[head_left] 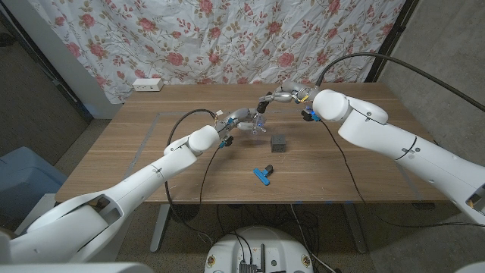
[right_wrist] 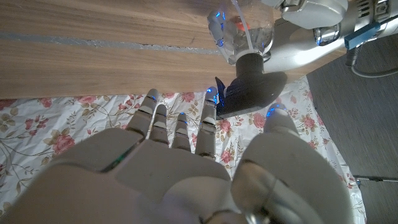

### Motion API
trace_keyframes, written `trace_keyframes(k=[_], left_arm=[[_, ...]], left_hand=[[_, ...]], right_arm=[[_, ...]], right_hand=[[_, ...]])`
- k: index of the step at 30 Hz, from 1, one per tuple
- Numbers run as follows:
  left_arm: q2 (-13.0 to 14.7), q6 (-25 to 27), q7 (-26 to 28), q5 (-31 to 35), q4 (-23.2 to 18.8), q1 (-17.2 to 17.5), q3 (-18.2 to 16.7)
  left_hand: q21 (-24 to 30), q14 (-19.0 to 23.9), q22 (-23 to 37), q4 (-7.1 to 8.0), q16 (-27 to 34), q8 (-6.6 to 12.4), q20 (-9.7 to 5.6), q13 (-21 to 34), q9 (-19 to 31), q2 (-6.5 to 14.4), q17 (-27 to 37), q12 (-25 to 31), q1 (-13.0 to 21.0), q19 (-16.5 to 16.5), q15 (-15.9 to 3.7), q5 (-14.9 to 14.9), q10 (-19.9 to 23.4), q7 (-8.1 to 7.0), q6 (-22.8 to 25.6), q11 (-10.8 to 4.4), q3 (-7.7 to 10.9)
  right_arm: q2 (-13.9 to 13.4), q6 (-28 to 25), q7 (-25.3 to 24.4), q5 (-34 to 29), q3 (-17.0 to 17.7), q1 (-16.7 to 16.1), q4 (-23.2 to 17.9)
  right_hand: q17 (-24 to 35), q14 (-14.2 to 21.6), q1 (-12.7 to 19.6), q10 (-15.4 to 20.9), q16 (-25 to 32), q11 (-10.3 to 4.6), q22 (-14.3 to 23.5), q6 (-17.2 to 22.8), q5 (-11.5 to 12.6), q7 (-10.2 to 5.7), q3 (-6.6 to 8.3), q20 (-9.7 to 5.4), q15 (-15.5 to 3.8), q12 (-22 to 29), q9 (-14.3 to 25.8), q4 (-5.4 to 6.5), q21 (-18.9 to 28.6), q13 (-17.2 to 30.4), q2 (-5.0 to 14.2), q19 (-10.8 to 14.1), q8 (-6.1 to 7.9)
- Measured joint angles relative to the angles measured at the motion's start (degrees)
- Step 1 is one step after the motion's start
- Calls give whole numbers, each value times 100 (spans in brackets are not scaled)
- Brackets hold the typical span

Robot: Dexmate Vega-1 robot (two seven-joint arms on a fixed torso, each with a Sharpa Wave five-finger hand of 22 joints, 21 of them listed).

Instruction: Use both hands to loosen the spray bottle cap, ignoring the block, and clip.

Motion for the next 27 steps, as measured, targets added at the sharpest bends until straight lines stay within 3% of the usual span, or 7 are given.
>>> trace_keyframes(k=[2,9,17,19,27], left_arm=[[0,0,6,0,-2,2,-1],[1,2,18,1,-2,8,-2],[2,-4,22,-5,-3,22,-8],[2,-12,22,-8,-3,22,-8],[4,-34,10,-24,19,27,-17]], left_hand=[[0,0,0,-23,0,0,0,20,0,0,14,0,0,0,0,0,0,0,0,0,23],[0,0,0,-33,0,-1,0,28,0,0,39,0,0,0,0,0,0,0,0,0,34],[0,0,0,-46,0,-11,0,51,0,0,60,-1,0,0,0,0,42,32,31,42,47],[0,0,0,-33,0,-11,0,54,0,0,67,-1,0,0,0,0,41,42,40,42,60],[0,0,0,-25,0,20,0,79,0,0,85,0,0,0,0,0,41,43,39,41,70]], right_arm=[[0,-17,1,-3,-14,8,-9],[1,-49,4,-18,-43,37,-39],[2,-113,10,-29,-47,40,-60],[2,-113,10,-29,-33,40,-62],[1,-78,6,191,45,10,-53]], right_hand=[[0,1,131,0,0,0,0,0,0,0,77,-8,1,0,8,-109,0,0,111,52,0],[-27,22,453,-1,0,-45,0,-32,104,-31,289,11,22,0,34,-342,0,0,212,71,0],[-26,22,674,0,-32,-43,0,-31,184,-31,401,-31,22,1,34,-466,0,0,325,109,0],[-47,46,798,-23,-48,-66,0,-31,217,-30,436,-51,-1,1,34,-494,0,0,281,89,1],[-53,63,1044,-31,-48,-75,0,-134,358,-10,603,-71,-22,1,33,-520,0,0,425,68,-66]])
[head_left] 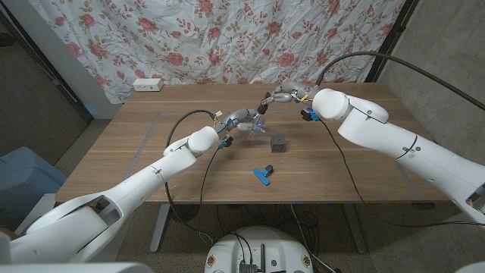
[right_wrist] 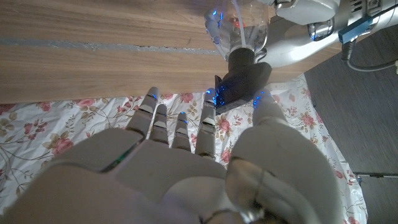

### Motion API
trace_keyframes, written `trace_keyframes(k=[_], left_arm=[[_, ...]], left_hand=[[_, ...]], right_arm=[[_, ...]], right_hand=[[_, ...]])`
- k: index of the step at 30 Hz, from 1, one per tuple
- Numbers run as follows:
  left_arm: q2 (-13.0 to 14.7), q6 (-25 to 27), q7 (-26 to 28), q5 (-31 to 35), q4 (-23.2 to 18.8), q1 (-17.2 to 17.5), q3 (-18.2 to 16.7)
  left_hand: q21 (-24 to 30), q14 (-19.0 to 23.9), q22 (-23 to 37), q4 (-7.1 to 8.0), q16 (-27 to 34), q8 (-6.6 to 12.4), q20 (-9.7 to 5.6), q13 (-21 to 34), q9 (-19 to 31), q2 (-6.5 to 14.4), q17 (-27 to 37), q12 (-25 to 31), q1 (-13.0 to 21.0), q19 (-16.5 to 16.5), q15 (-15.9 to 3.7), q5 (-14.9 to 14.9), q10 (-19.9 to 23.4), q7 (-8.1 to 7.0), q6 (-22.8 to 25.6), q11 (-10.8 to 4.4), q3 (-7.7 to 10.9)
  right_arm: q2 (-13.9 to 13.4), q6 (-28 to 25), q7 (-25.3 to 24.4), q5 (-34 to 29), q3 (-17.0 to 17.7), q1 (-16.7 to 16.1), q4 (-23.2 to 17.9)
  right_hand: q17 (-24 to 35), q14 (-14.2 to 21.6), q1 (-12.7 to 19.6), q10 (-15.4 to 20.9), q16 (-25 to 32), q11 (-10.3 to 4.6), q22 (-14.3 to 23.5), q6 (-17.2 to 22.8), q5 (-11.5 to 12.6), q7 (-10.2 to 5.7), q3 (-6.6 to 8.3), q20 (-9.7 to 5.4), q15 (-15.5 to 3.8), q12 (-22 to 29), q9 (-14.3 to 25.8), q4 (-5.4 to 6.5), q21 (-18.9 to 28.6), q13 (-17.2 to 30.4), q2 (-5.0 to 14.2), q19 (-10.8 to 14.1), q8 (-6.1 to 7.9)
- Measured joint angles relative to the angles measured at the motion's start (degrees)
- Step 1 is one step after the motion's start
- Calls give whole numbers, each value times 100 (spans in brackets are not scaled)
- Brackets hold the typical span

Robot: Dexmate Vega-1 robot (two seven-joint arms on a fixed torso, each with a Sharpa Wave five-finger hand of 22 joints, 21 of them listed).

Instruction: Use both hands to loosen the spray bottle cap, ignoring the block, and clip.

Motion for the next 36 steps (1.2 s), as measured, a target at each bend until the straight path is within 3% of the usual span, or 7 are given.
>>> trace_keyframes(k=[3,9,11,19,26,36], left_arm=[[-2,-21,-9,-7,19,-1,-1],[-20,-65,-28,-16,71,-28,-2],[-29,-79,-34,-19,88,-37,-2],[-59,-113,-65,-35,151,-70,5],[-93,-125,-80,-59,217,-100,22],[-129,-126,-107,-87,275,-126,42]], left_hand=[[0,0,0,1,0,0,0,2,0,0,8,0,0,0,0,0,0,0,0,0,0],[0,0,0,2,0,0,0,15,0,0,7,0,0,0,0,0,20,4,1,20,2],[0,0,0,9,0,-1,0,28,0,0,7,0,0,0,0,0,20,73,29,20,8],[0,0,0,9,39,19,0,49,6,0,35,0,0,0,0,0,42,104,41,42,8],[0,0,0,10,39,19,0,54,14,0,34,32,0,0,0,0,41,124,40,41,8],[0,0,0,10,39,18,0,81,14,0,18,32,0,0,0,0,41,148,32,41,8]], right_arm=[[-4,33,0,66,30,-6,15],[-19,104,14,207,96,-10,50],[-24,129,20,243,117,-10,67],[-30,255,35,410,196,-28,162],[-10,452,13,645,271,-60,272],[16,633,-30,828,326,-81,442]], right_hand=[[-26,-21,134,-31,0,-31,0,0,44,0,49,-20,-21,0,0,0,0,0,-32,-21,-23],[-26,-62,361,-55,0,-54,0,-30,199,-30,221,-103,-61,0,-1,-26,0,0,89,-20,-62],[-50,-63,481,-72,0,-71,0,-64,242,-21,235,-103,-62,0,-1,-14,0,0,43,-20,-83],[-53,-82,562,-103,0,-102,0,-93,319,-31,322,-144,-81,0,-2,-21,0,0,111,-61,-112],[-52,-91,686,-73,0,-131,0,-150,383,-137,377,-143,-135,0,-4,-14,0,0,142,-61,-112],[-52,-95,909,-71,0,-133,0,-100,509,-432,464,-164,-156,0,30,-21,0,0,127,-40,-112]])
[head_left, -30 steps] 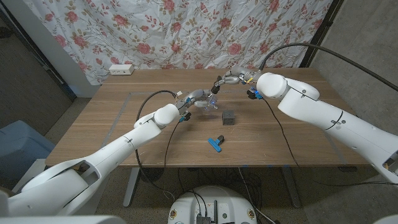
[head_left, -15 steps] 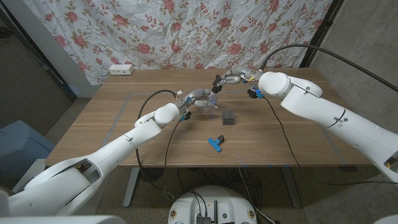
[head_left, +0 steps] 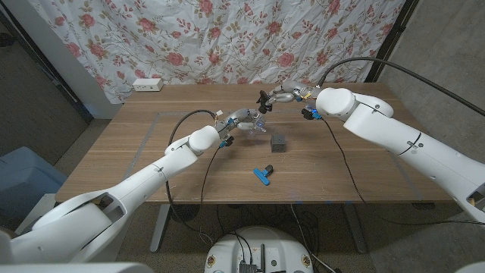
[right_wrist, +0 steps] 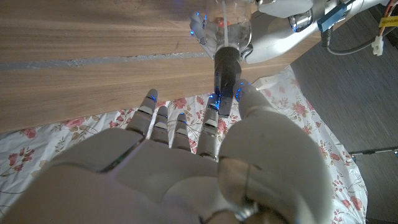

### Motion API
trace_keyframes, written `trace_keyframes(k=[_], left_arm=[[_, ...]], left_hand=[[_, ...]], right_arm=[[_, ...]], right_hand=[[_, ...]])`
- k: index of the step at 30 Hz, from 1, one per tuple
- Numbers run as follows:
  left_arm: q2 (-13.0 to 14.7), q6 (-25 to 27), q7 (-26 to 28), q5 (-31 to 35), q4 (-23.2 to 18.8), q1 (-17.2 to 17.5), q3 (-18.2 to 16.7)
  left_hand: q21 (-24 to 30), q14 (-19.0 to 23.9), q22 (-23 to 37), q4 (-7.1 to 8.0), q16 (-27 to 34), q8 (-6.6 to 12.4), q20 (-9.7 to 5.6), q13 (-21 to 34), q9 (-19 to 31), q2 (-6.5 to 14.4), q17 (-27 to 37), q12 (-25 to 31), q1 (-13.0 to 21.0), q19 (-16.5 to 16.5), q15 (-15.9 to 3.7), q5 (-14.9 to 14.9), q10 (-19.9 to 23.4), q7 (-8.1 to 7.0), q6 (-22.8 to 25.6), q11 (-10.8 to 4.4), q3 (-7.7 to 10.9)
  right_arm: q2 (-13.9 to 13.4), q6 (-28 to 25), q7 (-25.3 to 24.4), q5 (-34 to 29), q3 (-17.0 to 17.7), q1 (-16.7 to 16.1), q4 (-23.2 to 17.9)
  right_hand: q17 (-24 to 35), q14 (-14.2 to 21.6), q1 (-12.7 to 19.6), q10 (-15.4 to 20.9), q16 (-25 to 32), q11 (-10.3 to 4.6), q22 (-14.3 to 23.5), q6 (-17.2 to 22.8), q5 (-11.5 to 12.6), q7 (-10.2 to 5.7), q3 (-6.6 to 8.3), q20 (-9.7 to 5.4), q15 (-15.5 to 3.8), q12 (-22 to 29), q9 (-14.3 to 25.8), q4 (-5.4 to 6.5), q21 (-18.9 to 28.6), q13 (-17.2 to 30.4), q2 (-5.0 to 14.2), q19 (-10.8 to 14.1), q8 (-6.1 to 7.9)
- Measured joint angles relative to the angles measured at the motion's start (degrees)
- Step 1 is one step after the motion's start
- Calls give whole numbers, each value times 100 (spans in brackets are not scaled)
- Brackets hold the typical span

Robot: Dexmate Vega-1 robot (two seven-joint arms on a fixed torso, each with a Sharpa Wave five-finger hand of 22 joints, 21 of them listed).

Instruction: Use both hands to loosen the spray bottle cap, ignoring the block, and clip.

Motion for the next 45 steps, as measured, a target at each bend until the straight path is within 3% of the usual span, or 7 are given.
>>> trace_keyframes(k=[7,17,24,34,45], left_arm=[[-26,-25,-4,-7,48,-32,9],[-48,-62,-6,-12,115,-57,16],[-69,-102,32,-33,173,-56,15],[-114,-217,132,-84,256,-12,-26],[-158,-357,225,-145,328,38,-74]], left_hand=[[0,0,0,0,-39,1,0,0,0,0,0,21,0,0,0,-20,0,-2,1,0,0],[0,0,0,0,-39,24,0,26,-1,0,1,25,0,0,0,-24,0,-10,7,0,0],[0,22,0,24,-39,23,0,26,-1,0,1,42,0,63,22,-23,-1,-10,7,0,-24],[0,43,0,48,-59,46,0,53,-1,0,-17,41,0,62,0,-23,20,-11,6,20,-48],[0,62,0,48,-88,45,0,53,-2,0,-26,64,0,62,20,-23,20,-12,6,20,-48]], right_arm=[[16,64,-47,63,4,-1,66],[48,144,-180,96,52,-54,121],[65,218,-313,108,98,-115,120],[104,318,-403,149,144,-156,121],[161,368,-467,196,173,-191,141]], right_hand=[[0,23,142,-24,0,-38,0,72,23,-152,17,-21,-59,0,24,13,0,0,21,-21,0],[1,75,255,41,35,-102,0,247,86,-327,55,-61,-116,0,50,24,0,0,-92,20,117],[16,64,302,72,45,-133,0,385,88,-434,70,-61,-140,24,76,8,0,0,-64,20,193],[15,126,491,144,87,-204,0,554,133,-591,70,-62,-202,24,124,8,0,0,-253,66,289],[42,178,658,226,133,-285,0,731,133,-725,70,-134,-253,24,156,8,0,0,-299,137,412]])
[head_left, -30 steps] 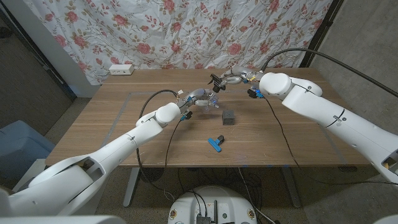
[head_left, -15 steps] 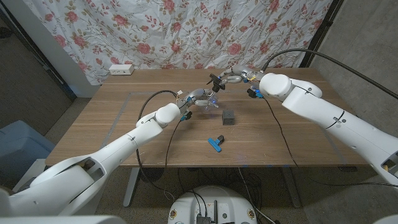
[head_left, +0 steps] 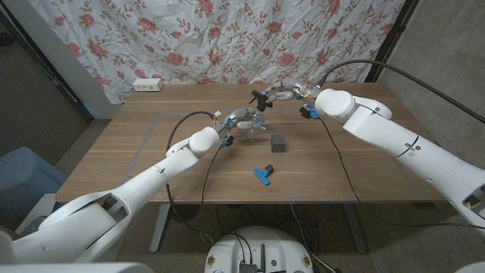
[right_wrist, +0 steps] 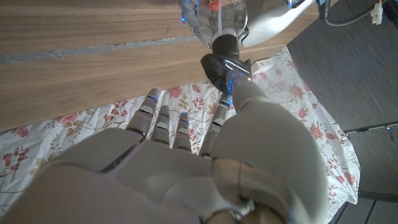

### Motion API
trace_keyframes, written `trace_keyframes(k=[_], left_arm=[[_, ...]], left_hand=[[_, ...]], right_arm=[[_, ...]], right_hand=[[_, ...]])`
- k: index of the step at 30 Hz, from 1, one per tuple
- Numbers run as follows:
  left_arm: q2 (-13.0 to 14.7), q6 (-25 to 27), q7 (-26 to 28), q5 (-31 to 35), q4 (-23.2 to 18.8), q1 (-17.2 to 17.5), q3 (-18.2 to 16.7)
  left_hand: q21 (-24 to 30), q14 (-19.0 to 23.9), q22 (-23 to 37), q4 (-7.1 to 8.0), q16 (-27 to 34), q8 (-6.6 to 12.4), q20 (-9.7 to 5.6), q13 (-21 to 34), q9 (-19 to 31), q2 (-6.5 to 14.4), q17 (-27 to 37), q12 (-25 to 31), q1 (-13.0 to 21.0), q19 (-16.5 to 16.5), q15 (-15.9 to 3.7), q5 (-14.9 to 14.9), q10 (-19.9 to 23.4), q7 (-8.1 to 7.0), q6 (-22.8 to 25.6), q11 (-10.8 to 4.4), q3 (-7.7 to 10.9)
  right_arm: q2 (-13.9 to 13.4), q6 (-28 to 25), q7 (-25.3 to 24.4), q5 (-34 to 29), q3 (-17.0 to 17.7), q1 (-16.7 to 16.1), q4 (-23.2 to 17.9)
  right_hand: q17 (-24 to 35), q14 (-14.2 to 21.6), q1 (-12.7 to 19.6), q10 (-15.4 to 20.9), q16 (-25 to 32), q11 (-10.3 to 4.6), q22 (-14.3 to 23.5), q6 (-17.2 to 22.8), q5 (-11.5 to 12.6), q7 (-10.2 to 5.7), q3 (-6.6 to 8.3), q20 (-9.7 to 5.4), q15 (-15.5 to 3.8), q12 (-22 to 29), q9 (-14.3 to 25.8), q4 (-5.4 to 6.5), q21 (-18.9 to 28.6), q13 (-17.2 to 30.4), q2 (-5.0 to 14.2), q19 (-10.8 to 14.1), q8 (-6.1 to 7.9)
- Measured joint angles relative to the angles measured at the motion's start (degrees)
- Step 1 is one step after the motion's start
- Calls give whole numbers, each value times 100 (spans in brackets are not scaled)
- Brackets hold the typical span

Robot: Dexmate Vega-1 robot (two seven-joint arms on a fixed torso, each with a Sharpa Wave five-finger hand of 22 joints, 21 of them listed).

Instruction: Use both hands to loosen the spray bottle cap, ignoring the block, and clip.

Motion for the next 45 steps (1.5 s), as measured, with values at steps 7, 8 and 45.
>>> trace_keyframes(k=[7,8,45], left_arm=[[-44,-123,55,-60,80,47,-40],[-50,-134,59,-67,88,51,-44],[-254,-554,119,-413,392,175,-173]], left_hand=[[0,30,0,0,0,40,-24,0,0,0,0,0,0,24,-30,0,0,1,1,0,0],[0,30,0,0,0,40,-11,-1,0,0,0,0,0,51,-30,0,0,3,3,0,0],[0,144,0,-16,0,85,0,-27,-14,0,-27,-1,0,62,-22,4,92,2,4,92,16]], right_arm=[[42,29,-98,7,5,-41,2],[44,33,-108,9,6,-44,2],[203,316,-522,15,126,-288,-25]], right_hand=[[0,60,123,60,29,-26,0,150,0,-1,0,-30,-60,41,28,0,0,10,-31,30,101],[0,61,133,73,45,-30,0,180,0,-18,0,-39,-61,43,44,0,0,13,-41,39,123],[160,141,811,442,179,-337,0,971,-71,-133,88,-133,-246,88,219,-8,22,12,-56,150,635]])
